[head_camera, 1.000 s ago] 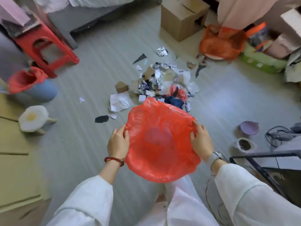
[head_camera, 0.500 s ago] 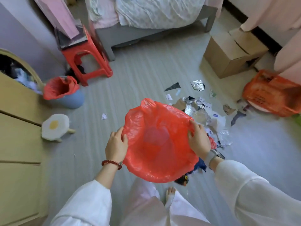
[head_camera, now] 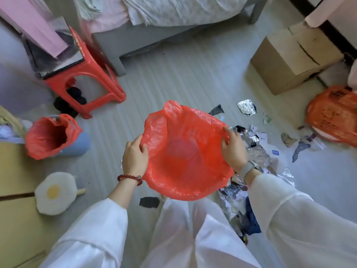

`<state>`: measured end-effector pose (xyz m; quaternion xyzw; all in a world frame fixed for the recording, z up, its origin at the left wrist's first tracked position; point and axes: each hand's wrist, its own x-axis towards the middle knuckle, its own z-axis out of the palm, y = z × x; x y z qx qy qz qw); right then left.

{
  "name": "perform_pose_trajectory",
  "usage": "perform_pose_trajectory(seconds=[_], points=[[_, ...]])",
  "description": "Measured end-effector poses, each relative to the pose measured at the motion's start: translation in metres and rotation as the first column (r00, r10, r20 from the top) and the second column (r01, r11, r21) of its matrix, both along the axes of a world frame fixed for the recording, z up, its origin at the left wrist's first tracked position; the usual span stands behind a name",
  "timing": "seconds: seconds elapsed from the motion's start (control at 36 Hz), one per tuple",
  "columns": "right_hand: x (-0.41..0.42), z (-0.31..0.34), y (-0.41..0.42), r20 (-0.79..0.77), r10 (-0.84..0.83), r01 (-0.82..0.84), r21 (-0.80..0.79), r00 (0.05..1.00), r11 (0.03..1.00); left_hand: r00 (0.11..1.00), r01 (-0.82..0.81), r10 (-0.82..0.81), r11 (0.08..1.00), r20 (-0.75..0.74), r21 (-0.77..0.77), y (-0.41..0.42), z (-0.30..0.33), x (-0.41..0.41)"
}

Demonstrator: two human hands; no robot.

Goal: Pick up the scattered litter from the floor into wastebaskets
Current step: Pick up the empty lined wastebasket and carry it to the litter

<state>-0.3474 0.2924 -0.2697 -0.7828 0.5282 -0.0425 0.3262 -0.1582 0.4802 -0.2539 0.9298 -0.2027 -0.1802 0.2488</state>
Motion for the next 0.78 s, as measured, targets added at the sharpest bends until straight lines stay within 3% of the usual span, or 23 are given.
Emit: perform_pose_trajectory(seconds=[0.19, 0.42, 0.64, 0.78], points=[[0.084, 0.021, -0.083, 0.088, -0.164, 0.168, -0.04, 0.983, 0.985, 0.993, 0.116, -0.115, 0.992, 0.032, -0.038, -0.104, 0.005, 0.109], [0.137, 0.025, -0.189, 0.145, -0.364, 0.375, -0.053, 0.92, 0.926, 0.952, 0.307, -0.307, 0.95, -0.01, -0.051, -0.247, 0.008, 0.18], [0.183, -0.036, -0.29, 0.101, -0.5, 0.496, 0.062, 0.86, 0.866, 0.865, 0.5, -0.488, 0.859, -0.117, 0.114, -0.408, -0.029, 0.242], [0.201, -0.072, -0.325, 0.028, -0.63, 0.616, 0.177, 0.776, 0.768, 0.785, 0.62, -0.603, 0.761, -0.141, 0.192, -0.489, -0.062, 0.265]])
